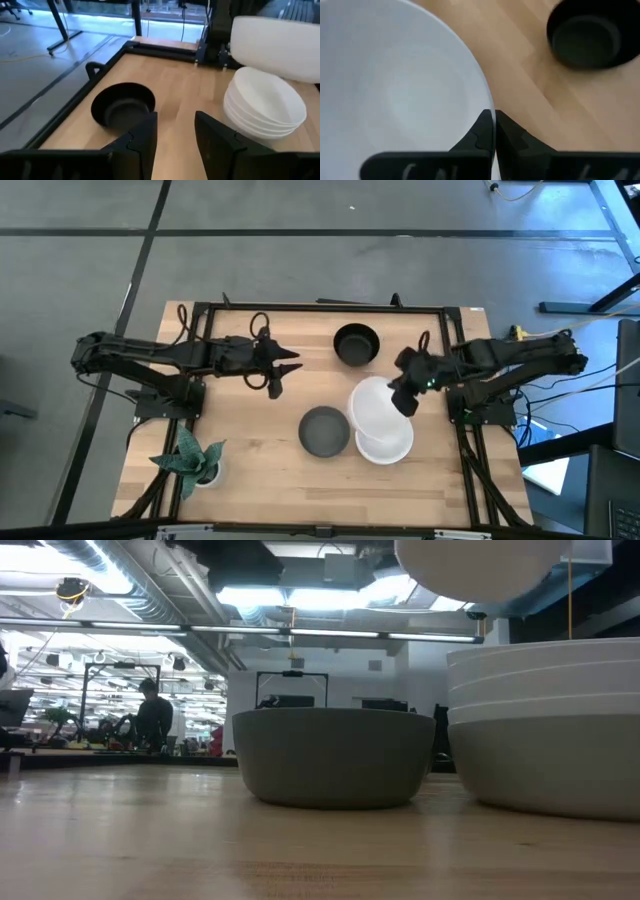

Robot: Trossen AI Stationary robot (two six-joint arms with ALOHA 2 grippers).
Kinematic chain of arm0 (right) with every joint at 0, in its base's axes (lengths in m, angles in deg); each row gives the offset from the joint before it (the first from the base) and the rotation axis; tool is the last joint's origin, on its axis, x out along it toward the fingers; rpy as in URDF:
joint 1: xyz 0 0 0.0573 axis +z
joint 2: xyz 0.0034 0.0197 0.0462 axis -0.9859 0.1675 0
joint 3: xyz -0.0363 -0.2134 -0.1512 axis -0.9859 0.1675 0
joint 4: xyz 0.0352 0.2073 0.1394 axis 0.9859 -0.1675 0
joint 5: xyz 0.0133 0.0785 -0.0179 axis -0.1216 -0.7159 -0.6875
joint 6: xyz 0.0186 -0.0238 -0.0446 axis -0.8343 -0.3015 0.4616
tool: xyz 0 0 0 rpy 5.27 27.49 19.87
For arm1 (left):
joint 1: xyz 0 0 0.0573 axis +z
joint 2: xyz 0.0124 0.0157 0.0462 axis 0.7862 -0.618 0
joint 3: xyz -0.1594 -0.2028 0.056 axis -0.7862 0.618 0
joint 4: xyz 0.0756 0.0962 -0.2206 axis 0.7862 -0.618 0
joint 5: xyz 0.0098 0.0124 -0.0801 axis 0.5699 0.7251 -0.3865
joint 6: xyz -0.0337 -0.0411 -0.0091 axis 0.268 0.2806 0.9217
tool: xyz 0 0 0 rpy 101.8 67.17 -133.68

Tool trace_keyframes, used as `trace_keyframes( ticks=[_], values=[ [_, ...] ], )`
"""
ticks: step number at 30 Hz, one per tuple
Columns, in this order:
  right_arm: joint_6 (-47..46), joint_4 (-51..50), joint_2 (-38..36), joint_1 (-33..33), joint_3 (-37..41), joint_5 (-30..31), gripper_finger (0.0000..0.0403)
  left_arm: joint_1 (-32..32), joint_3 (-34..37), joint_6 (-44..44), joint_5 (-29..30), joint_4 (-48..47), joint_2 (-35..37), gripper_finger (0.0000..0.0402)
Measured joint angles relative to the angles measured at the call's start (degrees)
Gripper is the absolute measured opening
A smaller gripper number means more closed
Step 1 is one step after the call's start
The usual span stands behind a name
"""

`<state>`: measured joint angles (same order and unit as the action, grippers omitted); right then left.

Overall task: Nest bowls inside each other
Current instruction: Stack the white bowl on the white bowl

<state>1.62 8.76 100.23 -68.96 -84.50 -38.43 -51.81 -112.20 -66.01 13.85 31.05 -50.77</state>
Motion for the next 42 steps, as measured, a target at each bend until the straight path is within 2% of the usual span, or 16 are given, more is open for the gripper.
trace_keyframes(
  ticks=[5, 15, 26, 35, 42],
  values=[
    [-6.97, -0.60, -0.12, 5.61, 2.23, 3.15, 0.0004, -0.04, 1.59, 0.04, -0.02, -0.11, 0.51, 0.0125],
    [-17.87, -0.47, -0.08, 11.33, 7.79, 3.32, 0.0004, -0.04, 1.61, 0.03, -0.04, -0.43, 0.51, 0.0125],
    [-24.41, -0.75, -0.06, 12.83, 12.83, 3.24, 0.0004, -0.04, 1.64, 0.03, -0.17, -1.44, 0.51, 0.0125],
    [-25.77, -0.92, 0.18, 12.80, 14.44, 2.75, 0.0004, -0.04, 1.64, 0.03, -0.20, -1.57, 0.48, 0.0125],
    [-25.82, -0.99, 0.18, 12.79, 14.44, -0.31, 0.0004, -0.04, 1.64, 0.03, -0.20, -1.57, 0.48, 0.0125]
  ],
)
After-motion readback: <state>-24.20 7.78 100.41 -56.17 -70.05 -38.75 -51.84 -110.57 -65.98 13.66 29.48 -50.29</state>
